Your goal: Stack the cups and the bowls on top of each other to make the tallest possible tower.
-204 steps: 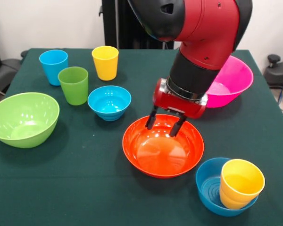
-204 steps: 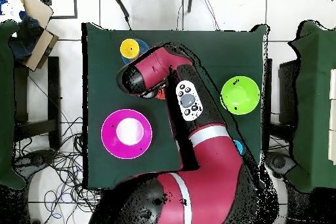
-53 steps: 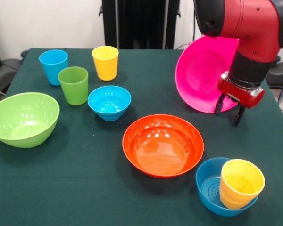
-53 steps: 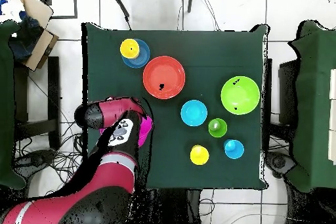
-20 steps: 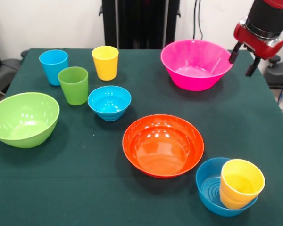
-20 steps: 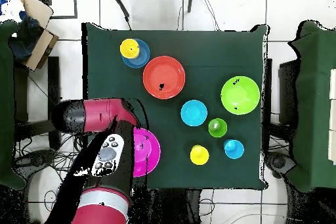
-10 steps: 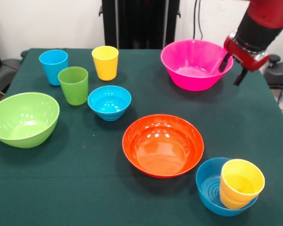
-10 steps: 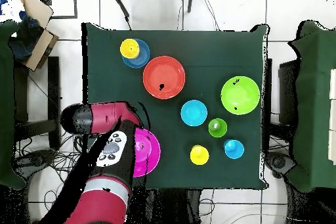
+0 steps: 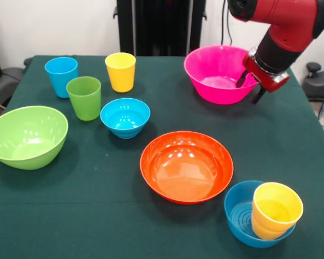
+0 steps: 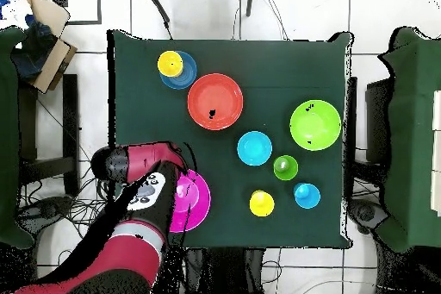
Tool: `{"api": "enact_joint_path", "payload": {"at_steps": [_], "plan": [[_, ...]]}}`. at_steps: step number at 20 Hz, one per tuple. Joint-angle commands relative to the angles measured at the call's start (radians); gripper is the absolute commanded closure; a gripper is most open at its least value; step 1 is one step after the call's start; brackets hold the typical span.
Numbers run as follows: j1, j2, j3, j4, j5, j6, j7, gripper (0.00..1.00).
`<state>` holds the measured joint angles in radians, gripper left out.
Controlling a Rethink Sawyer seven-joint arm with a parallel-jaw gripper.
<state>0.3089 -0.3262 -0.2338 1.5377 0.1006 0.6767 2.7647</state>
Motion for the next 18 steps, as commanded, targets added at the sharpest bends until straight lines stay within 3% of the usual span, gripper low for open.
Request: {"api": "enact_joint_path", "payload": {"at_steps": [1, 8, 10, 11, 14, 18], "plan": [[0.013, 0.046, 0.040, -0.021, -0.045, -0.031, 0.040, 0.00], [0.004, 0.047, 0.055, -0.039, -0.042, -0.011, 0.008, 0.00], [-0.021, 0.037, 0.080, -0.027, -0.050, -0.052, -0.029, 0.00], [-0.033, 0.032, 0.093, -0.021, -0.053, -0.072, -0.048, 1.00], [-0.072, 0.018, 0.124, -0.027, -0.042, -0.076, -0.076, 1.00], [-0.092, -0.004, 0.107, -0.126, -0.069, 0.021, -0.127, 1.00]]}}
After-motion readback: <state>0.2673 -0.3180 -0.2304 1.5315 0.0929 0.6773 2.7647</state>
